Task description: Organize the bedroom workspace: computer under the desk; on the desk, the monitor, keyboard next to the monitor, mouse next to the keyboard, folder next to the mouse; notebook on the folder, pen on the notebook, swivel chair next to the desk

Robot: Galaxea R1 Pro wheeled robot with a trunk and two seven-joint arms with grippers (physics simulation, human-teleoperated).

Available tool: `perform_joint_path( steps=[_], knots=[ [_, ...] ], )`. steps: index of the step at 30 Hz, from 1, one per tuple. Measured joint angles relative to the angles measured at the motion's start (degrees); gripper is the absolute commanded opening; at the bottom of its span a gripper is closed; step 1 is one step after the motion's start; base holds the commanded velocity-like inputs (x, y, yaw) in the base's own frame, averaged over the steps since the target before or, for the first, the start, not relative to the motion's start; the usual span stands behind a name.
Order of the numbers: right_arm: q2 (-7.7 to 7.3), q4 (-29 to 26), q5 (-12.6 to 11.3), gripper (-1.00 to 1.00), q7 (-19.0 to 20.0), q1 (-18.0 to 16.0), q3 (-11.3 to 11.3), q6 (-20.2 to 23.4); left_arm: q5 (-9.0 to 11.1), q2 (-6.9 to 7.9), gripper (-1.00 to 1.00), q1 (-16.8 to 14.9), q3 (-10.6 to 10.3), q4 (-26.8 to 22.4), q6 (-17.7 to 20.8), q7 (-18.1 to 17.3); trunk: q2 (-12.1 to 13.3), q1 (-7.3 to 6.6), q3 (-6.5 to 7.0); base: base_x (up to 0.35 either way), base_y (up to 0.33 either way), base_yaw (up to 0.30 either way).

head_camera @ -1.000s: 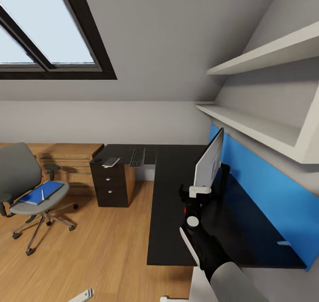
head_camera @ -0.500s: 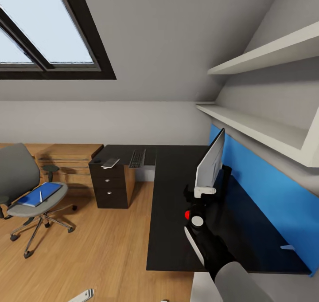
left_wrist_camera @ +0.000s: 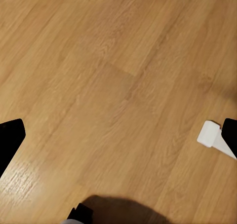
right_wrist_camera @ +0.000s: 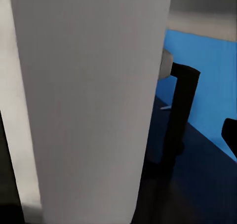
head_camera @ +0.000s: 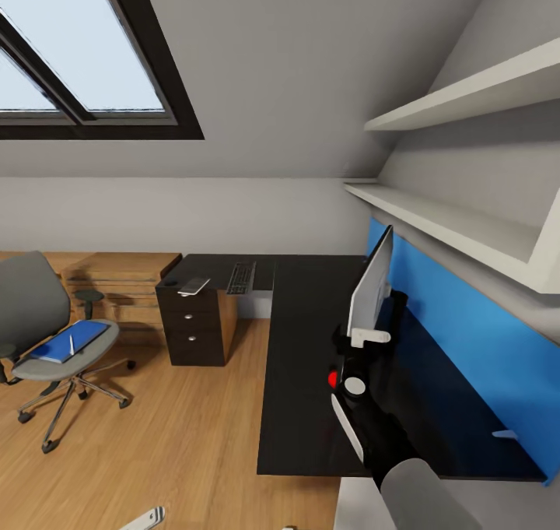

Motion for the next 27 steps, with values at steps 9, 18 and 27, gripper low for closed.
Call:
perform_joint_path(
  steps=[9,18,27],
  knots=[
    [0.01,-0.01,0.02,1.0,-0.01,0.0,-0.13,0.0,0.0,0.0,1.0,-0.01,-0.01,0.01,0.02,-0.01,0.0,0.02,0.0,-0.156,-0.114,0.0],
    [0.01,-0.01,0.03,1.0,0.05,0.0,-0.11,0.01,0.0,0.01,1.0,-0.02,-0.02,0.02,0.02,-0.02,0.0,0.02,0.0,-0.189,-0.284,0.0],
    [0.0,0.04,0.03,1.0,0.15,0.0,-0.05,0.0,0.0,0.0,1.0,-0.02,0.0,0.0,0.01,0.0,0.0,0.0,0.0,-0.049,-0.129,0.0]
  ],
)
